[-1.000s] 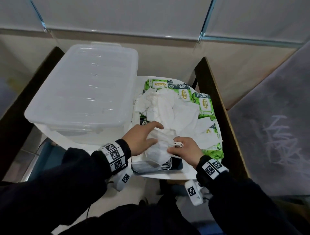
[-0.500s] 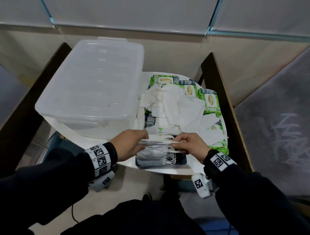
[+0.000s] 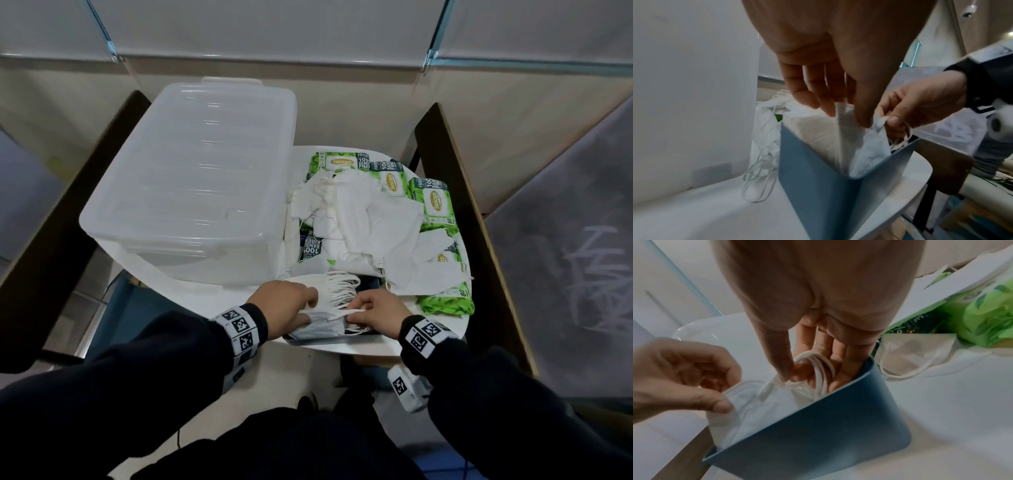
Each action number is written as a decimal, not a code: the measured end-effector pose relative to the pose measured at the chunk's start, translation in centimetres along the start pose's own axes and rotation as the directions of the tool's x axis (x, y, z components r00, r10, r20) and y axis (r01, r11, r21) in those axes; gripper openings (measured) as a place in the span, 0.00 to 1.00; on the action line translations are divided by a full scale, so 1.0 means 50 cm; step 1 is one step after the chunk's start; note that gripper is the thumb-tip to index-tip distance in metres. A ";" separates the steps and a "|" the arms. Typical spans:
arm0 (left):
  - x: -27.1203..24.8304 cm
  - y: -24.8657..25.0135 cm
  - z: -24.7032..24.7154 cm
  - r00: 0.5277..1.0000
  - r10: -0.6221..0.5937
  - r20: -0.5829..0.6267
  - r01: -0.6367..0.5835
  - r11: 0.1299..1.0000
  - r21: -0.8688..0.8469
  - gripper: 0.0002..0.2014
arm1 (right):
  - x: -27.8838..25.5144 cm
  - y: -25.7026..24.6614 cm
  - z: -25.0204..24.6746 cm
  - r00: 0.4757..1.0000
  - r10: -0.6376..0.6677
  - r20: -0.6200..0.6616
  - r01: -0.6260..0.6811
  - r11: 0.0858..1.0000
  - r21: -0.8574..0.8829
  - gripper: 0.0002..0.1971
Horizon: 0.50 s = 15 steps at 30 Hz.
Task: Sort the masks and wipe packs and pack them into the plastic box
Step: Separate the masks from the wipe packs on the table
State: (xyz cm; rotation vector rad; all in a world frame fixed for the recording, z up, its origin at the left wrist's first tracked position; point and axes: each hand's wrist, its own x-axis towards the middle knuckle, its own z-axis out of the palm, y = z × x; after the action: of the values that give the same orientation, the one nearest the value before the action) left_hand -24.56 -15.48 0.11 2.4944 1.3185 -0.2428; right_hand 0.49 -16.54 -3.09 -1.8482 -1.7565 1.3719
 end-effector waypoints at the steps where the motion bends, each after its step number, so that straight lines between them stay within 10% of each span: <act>1: 0.001 0.003 0.000 1.000 0.012 0.009 -0.012 1.000 0.022 0.12 | 0.001 -0.003 -0.002 1.000 0.004 0.003 -0.004 1.000 -0.006 0.07; 11: 0.003 0.005 0.015 0.991 -0.037 0.132 0.028 0.997 0.071 0.06 | 0.005 0.002 0.004 0.970 0.206 -0.126 -0.140 0.904 0.403 0.05; 15: 0.007 -0.006 0.014 0.994 -0.046 0.095 0.047 0.999 -0.005 0.09 | -0.001 -0.012 0.022 0.945 0.301 -0.132 -0.187 0.823 0.536 0.21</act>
State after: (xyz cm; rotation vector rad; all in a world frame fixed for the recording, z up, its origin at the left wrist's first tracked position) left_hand -24.61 -15.31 -0.71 2.4163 1.3376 -0.3613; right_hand -0.73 -16.87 -3.23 -1.8557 -0.9365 1.4848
